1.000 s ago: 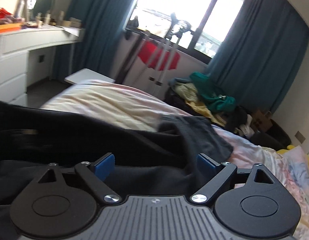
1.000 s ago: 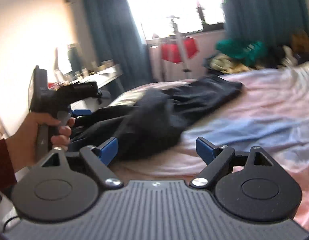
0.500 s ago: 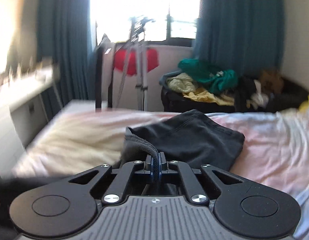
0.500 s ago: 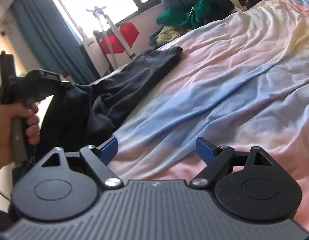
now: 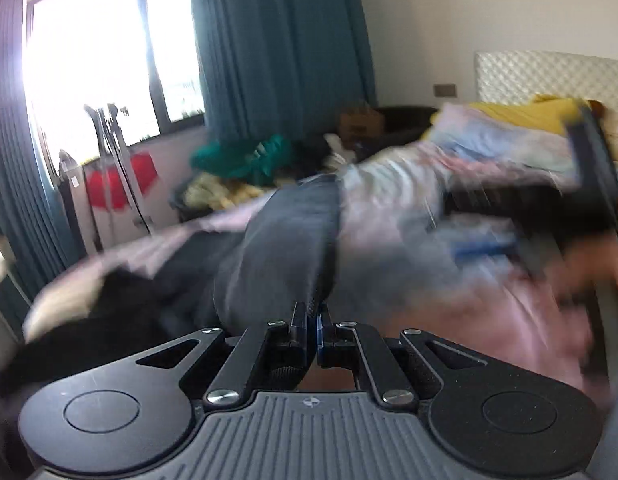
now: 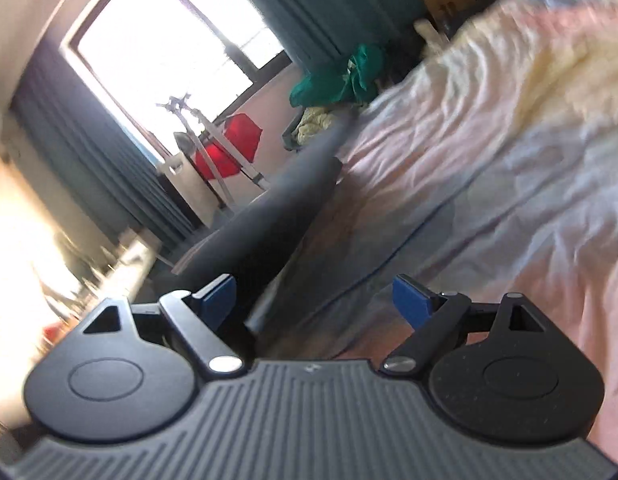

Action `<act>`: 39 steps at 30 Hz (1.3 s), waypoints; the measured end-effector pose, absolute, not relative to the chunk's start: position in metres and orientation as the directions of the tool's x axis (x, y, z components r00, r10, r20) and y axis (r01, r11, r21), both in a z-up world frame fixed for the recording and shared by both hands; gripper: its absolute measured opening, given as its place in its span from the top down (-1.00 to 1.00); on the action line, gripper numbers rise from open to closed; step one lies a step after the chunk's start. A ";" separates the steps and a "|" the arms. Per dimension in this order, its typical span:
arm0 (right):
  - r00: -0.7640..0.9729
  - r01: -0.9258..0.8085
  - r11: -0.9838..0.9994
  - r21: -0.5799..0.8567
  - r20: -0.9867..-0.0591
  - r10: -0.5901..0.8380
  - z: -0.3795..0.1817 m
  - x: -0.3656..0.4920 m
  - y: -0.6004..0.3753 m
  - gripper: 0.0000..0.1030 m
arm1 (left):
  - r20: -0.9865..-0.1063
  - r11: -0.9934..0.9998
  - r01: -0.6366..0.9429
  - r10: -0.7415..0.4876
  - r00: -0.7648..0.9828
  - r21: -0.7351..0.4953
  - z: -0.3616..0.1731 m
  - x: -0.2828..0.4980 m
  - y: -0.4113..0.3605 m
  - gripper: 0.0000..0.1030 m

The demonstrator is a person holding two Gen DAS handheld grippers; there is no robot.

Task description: Fold clothes

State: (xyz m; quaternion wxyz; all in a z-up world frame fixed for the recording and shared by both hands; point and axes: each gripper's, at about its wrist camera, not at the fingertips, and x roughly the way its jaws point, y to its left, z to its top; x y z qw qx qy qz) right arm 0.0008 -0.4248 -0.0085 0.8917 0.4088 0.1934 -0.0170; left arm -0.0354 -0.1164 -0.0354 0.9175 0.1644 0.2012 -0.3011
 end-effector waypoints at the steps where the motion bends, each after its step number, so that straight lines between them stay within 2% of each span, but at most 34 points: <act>1: 0.923 0.191 0.629 0.753 -0.356 0.146 -0.011 0.000 -0.431 -0.71 | -0.479 0.770 0.618 -0.489 0.729 0.156 -0.049 -0.043 -0.110 0.93; 6: 0.914 0.233 0.456 0.859 -0.353 0.198 -0.027 0.004 -0.462 -0.70 | -0.496 0.824 0.567 -0.494 0.714 -0.005 -0.089 -0.047 -0.081 0.92; 8: 0.914 0.270 0.365 0.891 -0.356 0.192 -0.036 0.013 -0.478 -0.56 | -0.477 0.832 0.550 -0.513 0.714 -0.072 -0.090 -0.042 -0.068 0.92; 10: 0.917 0.301 0.294 0.907 -0.360 0.171 -0.049 0.029 -0.496 -0.52 | -0.454 0.837 0.530 -0.529 0.717 -0.137 -0.088 -0.033 -0.054 0.92; 13: 0.892 0.375 0.326 0.867 -0.434 0.126 -0.070 0.068 -0.515 -0.44 | -0.438 0.840 0.493 -0.539 0.719 -0.225 -0.089 -0.018 -0.034 0.91; 15: 0.872 0.417 0.356 0.836 -0.478 0.101 -0.084 0.094 -0.524 -0.18 | -0.427 0.838 0.466 -0.545 0.721 -0.283 -0.089 -0.008 -0.020 0.91; 16: 0.870 0.421 0.366 0.830 -0.484 0.096 -0.092 0.105 -0.525 -0.11 | -0.425 0.837 0.455 -0.547 0.721 -0.305 -0.090 -0.003 -0.015 0.91; 18: 0.874 0.411 0.400 0.819 -0.479 0.083 -0.102 0.126 -0.526 0.27 | -0.432 0.835 0.437 -0.548 0.716 -0.335 -0.093 0.007 -0.008 0.91; 19: 0.873 0.411 0.428 0.805 -0.482 0.069 -0.106 0.133 -0.525 0.34 | -0.434 0.833 0.429 -0.550 0.713 -0.350 -0.096 0.011 -0.005 0.91; 21: 0.870 0.413 0.489 0.768 -0.491 0.037 -0.113 0.145 -0.524 0.70 | -0.430 0.824 0.431 -0.561 0.707 -0.367 -0.098 0.016 -0.003 0.90; 22: 0.872 0.416 0.497 0.762 -0.489 0.019 -0.114 0.147 -0.523 0.76 | -0.428 0.819 0.434 -0.568 0.703 -0.375 -0.099 0.019 -0.002 0.90; 25: 0.887 0.412 0.511 0.754 -0.460 -0.037 -0.106 0.145 -0.522 0.83 | -0.420 0.803 0.442 -0.589 0.691 -0.399 -0.103 0.028 0.001 0.90; 29: 0.934 0.351 0.569 0.743 -0.323 -0.155 -0.061 0.115 -0.516 0.84 | -0.367 0.720 0.547 -0.691 0.623 -0.428 -0.101 0.027 -0.006 0.90; 32: 0.924 0.378 0.553 0.742 -0.270 -0.270 -0.037 0.072 -0.522 0.84 | -0.347 0.684 0.603 -0.729 0.590 -0.411 -0.096 0.022 -0.017 0.91; 35: 0.865 0.490 0.509 0.708 -0.322 -0.385 -0.031 0.016 -0.533 0.84 | -0.348 0.659 0.632 -0.752 0.560 -0.408 -0.100 0.015 -0.027 0.90; 37: 0.820 0.562 0.441 0.700 -0.403 -0.406 -0.037 -0.009 -0.538 0.84 | -0.368 0.664 0.636 -0.748 0.553 -0.394 -0.105 0.009 -0.034 0.88; 39: 0.794 0.605 0.391 0.694 -0.485 -0.367 -0.046 -0.023 -0.542 0.84 | -0.394 0.682 0.633 -0.730 0.559 -0.366 -0.111 0.005 -0.038 0.87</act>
